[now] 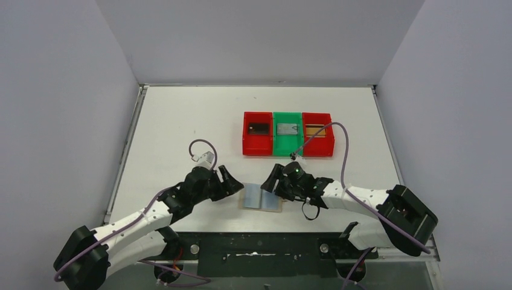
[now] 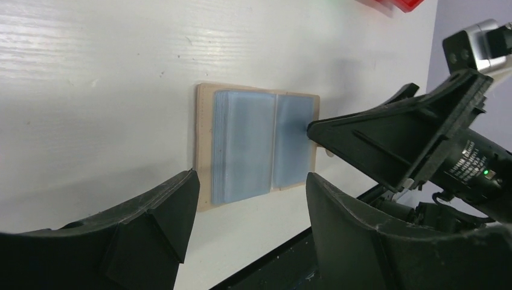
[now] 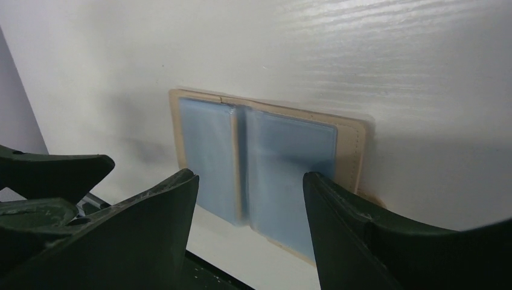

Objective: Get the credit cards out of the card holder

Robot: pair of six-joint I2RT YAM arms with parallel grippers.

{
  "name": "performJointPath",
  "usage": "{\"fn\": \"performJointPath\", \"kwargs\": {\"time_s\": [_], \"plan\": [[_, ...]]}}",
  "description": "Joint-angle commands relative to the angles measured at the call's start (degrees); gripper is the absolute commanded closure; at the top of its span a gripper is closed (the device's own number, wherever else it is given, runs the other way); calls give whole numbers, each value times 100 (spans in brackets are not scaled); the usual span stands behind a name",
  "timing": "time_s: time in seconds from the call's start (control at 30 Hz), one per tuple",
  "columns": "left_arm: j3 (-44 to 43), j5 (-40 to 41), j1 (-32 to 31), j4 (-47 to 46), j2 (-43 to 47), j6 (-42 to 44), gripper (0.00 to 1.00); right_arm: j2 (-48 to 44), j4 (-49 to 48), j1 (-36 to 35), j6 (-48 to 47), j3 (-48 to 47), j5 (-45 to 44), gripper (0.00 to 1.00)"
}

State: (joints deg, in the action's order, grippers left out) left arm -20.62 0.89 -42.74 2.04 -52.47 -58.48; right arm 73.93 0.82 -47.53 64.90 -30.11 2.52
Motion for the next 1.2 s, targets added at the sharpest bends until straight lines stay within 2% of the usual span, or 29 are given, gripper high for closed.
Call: {"fn": "performJointPath", "kwargs": {"time_s": [0.0,0.17,0.47,1.17], "plan": [[-63,-616,29,-800,-212,62,36,127,-254,54,2,-215,158,35],[-213,-1220,30,-1296,-890,142,39,107,223,67,31,-175,-137,36],[-473,-1690,-13,-1777,-2060,141,42,86,99,95,176,117,-144,37],[-762,-1636,-211,-1535,-2659,301,45,239,89,104,162,84,-94,37]]}}
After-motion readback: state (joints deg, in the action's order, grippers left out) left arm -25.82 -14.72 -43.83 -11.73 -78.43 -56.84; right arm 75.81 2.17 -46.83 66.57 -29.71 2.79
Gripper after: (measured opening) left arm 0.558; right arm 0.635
